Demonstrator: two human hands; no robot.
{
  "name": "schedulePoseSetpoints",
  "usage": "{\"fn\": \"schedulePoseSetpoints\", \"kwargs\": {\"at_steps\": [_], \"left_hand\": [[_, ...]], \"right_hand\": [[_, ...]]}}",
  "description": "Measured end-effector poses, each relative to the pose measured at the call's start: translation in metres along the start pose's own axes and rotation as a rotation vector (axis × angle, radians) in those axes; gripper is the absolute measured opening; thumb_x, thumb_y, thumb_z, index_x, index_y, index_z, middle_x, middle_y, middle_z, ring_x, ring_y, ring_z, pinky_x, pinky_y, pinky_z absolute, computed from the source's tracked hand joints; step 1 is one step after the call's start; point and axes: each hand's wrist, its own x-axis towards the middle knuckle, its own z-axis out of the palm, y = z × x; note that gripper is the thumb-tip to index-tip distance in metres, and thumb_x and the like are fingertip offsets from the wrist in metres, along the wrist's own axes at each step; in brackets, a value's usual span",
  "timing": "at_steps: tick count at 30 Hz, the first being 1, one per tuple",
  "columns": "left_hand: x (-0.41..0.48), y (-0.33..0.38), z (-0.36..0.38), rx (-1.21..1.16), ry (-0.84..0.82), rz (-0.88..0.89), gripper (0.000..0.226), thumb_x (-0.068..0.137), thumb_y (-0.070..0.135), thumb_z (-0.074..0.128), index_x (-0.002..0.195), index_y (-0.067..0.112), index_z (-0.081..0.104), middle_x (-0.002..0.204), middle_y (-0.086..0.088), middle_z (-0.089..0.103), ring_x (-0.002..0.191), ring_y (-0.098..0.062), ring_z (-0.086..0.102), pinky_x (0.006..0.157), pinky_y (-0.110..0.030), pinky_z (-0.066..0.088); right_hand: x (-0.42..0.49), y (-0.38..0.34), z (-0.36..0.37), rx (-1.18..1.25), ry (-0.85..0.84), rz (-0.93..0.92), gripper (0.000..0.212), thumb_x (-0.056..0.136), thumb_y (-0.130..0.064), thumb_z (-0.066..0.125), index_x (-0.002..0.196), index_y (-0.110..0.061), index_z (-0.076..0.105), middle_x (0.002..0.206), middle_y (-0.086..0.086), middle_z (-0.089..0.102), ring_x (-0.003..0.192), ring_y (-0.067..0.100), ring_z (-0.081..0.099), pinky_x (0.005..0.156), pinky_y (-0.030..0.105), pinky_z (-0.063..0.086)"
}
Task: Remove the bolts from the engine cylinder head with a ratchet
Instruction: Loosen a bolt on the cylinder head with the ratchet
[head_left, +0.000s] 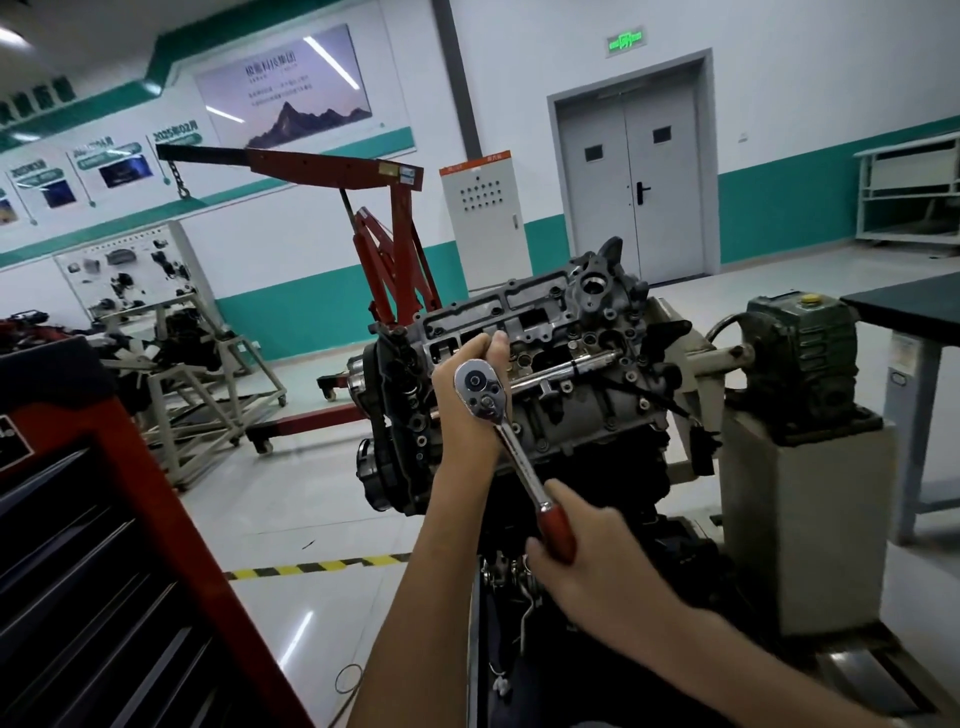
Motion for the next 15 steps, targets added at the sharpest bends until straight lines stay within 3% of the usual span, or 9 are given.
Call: {"fn": "schedulePoseSetpoints", "kwargs": {"at_steps": [2,4,7,9,12,15], "left_hand": [[0.001,0.001,-0.001,-0.008,-0.028,-0.015,0.043,0.097,0.008,0.053,0.059,-0.009,0.041,0.052,0.004,0.030,0.048,-0.004,0.025,0.047,-0.019,0.023],[0.002,0.001,-0.008,-0.001,-0.083,-0.037,0.045,0.097,0.009,0.054,0.058,-0.007,0.039,0.053,-0.003,0.029,0.048,-0.008,0.025,0.047,-0.023,0.022],[0.004,0.006,-0.020,0.078,-0.212,0.004,0.045,0.095,0.007,0.056,0.053,0.008,0.041,0.049,0.010,0.034,0.046,-0.002,0.029,0.048,-0.019,0.025],[0.007,0.012,-0.020,0.131,-0.286,0.044,0.049,0.095,0.008,0.056,0.052,0.018,0.036,0.046,0.011,0.033,0.047,-0.003,0.028,0.049,-0.019,0.024],[0.005,0.016,-0.008,0.184,-0.332,0.081,0.046,0.097,0.012,0.055,0.054,0.012,0.037,0.050,0.007,0.032,0.049,-0.007,0.027,0.051,-0.028,0.023],[-0.003,0.009,-0.001,0.058,-0.190,0.013,0.047,0.098,0.010,0.053,0.054,0.016,0.036,0.049,0.012,0.033,0.048,-0.007,0.029,0.049,-0.025,0.025]], "right_hand": [[-0.001,-0.004,0.011,0.077,-0.033,0.029,0.021,0.081,-0.010,0.058,0.082,-0.026,0.045,0.060,0.000,0.044,0.041,0.006,0.039,0.043,0.013,0.033],[0.005,-0.004,-0.012,-0.013,-0.075,-0.010,0.022,0.077,-0.008,0.057,0.078,-0.027,0.045,0.057,-0.002,0.044,0.042,0.008,0.039,0.043,0.017,0.033],[0.032,-0.005,-0.077,-0.346,-0.235,-0.101,0.027,0.076,-0.009,0.057,0.073,-0.030,0.040,0.057,-0.005,0.049,0.044,0.008,0.046,0.045,0.019,0.037],[0.058,-0.008,-0.120,-0.634,-0.301,-0.180,0.024,0.081,-0.010,0.056,0.083,-0.031,0.046,0.060,-0.009,0.052,0.048,0.003,0.052,0.046,0.017,0.044],[0.081,-0.011,-0.153,-0.970,-0.143,-0.311,0.015,0.081,-0.015,0.057,0.094,-0.020,0.053,0.056,-0.014,0.047,0.050,0.000,0.048,0.047,0.011,0.032],[0.060,-0.001,-0.134,-0.797,-0.152,-0.214,0.018,0.080,-0.011,0.058,0.091,-0.024,0.053,0.056,-0.014,0.046,0.046,-0.001,0.049,0.043,0.012,0.038]]}}
